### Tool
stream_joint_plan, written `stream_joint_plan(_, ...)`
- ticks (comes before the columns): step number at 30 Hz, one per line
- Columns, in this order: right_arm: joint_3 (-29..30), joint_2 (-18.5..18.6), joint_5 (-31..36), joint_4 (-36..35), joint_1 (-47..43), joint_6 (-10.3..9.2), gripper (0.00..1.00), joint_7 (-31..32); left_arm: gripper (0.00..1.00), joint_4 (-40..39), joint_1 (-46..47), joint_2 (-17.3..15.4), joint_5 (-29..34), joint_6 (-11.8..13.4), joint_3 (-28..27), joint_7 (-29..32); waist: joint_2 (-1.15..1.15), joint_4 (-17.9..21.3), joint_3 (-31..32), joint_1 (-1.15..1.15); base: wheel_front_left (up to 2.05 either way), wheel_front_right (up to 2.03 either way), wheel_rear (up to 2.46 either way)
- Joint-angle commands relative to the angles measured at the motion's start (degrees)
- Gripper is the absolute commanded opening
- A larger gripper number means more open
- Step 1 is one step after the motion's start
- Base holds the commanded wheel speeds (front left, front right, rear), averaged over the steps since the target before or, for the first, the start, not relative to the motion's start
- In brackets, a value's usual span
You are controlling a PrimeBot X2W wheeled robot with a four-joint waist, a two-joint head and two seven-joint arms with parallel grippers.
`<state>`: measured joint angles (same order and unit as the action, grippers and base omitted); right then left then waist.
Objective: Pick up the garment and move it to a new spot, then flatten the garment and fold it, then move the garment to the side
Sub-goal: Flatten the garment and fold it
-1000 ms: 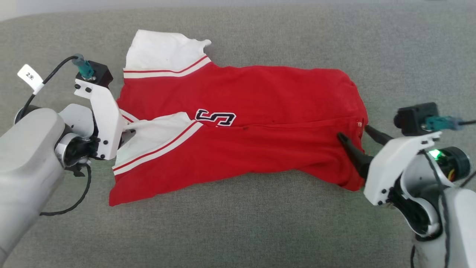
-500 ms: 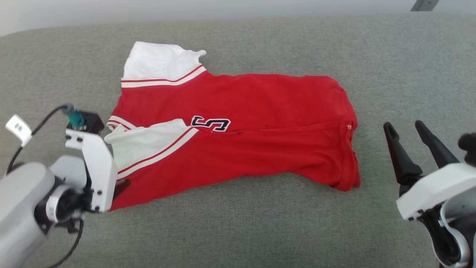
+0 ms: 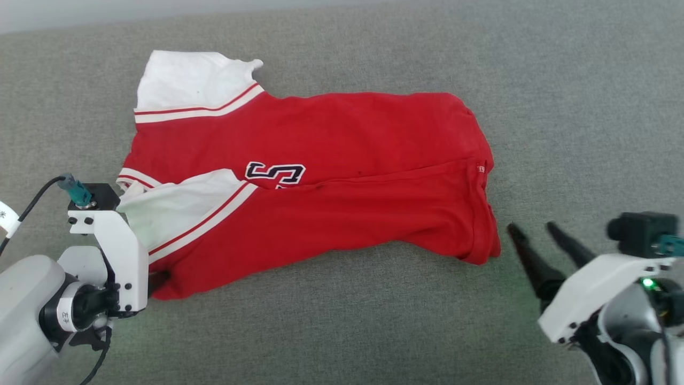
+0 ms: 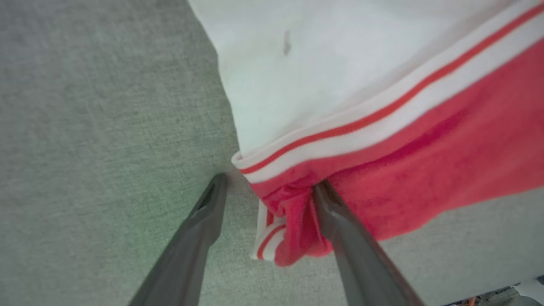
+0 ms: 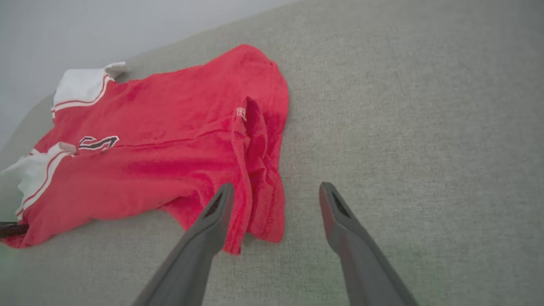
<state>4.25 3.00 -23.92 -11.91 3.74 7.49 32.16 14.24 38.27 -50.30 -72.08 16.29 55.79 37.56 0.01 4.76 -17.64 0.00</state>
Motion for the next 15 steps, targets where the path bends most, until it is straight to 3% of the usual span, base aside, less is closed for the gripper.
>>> stream_joint_plan(1, -0.52, -0.07, -0.72, 0.83, 1.05, 0.00, 1.00, 1.70, 0.00, 1.97, -1.59, 3.05, -0.16, -0.85, 1.45, -0.70, -0.01, 0.13, -0.46, 0.00, 0.00, 0.00, 0.00)
stream_joint_plan(8, -2.24, 0.73, -0.47, 6.44, 6.40, -0.01, 1.00, 8.91, 0.00, 3.76, 0.86, 5.63, 0.67, -2.65, 2.00, -0.15, -0.01, -1.41, -1.65, 0.00, 0.00, 0.00, 0.00)
stream_joint_plan(15, -4.07, 2.58, 3.95, 14.70, 11.30, -0.01, 1.00, 15.04, 0.00, 4.29, 3.11, 8.21, 1.74, -3.93, 2.68, 0.19, -0.01, -3.77, -2.96, 0.00, 0.00, 0.00, 0.00)
